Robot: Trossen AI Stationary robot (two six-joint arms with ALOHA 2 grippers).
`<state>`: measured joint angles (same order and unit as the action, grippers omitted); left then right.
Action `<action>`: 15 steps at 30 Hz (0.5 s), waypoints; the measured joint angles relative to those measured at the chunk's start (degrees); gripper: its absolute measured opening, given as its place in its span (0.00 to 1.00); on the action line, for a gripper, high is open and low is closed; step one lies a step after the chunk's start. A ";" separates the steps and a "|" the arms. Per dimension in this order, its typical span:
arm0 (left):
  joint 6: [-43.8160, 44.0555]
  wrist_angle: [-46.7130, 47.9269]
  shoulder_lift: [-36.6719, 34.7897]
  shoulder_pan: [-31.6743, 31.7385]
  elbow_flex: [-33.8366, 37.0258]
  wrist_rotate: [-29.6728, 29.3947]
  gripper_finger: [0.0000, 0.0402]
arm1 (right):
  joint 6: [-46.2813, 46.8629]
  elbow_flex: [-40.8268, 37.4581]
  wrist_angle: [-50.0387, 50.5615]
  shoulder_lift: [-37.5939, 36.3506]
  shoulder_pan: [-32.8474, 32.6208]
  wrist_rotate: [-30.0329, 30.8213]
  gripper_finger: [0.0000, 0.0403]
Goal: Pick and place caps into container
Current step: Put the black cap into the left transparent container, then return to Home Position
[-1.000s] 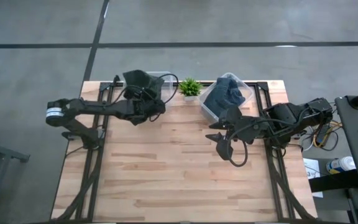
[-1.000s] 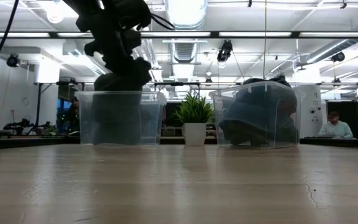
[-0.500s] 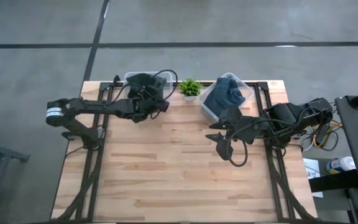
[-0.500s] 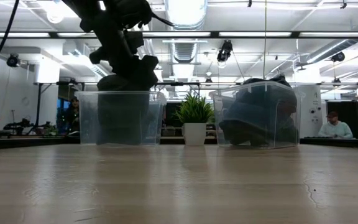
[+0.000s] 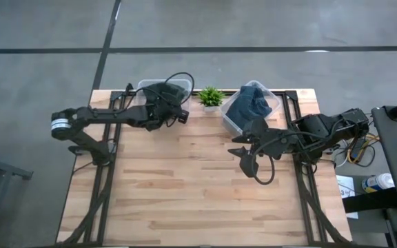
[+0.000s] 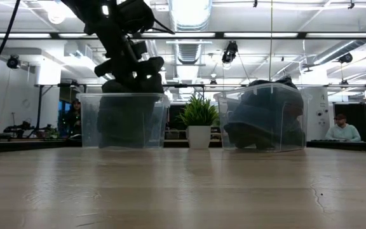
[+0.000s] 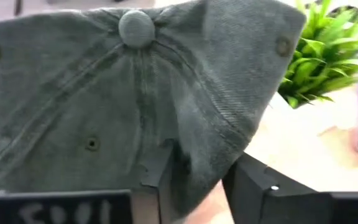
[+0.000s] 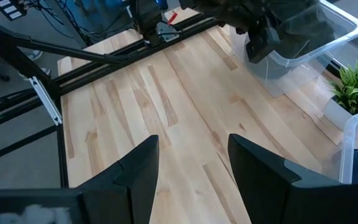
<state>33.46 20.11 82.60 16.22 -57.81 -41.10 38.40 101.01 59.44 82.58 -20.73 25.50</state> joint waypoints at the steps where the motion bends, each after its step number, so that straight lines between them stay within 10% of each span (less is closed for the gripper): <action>1: 0.08 -0.03 -0.10 -0.04 -0.02 0.50 0.31 | -0.01 0.00 0.02 0.00 0.00 0.00 0.46; 15: -0.12 0.21 -6.36 -0.06 -5.83 4.70 0.61 | -0.03 -0.56 0.20 0.01 0.00 0.02 0.46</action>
<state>33.34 20.32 76.23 16.16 -63.64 -36.40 38.37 100.45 59.64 82.59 -20.73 25.52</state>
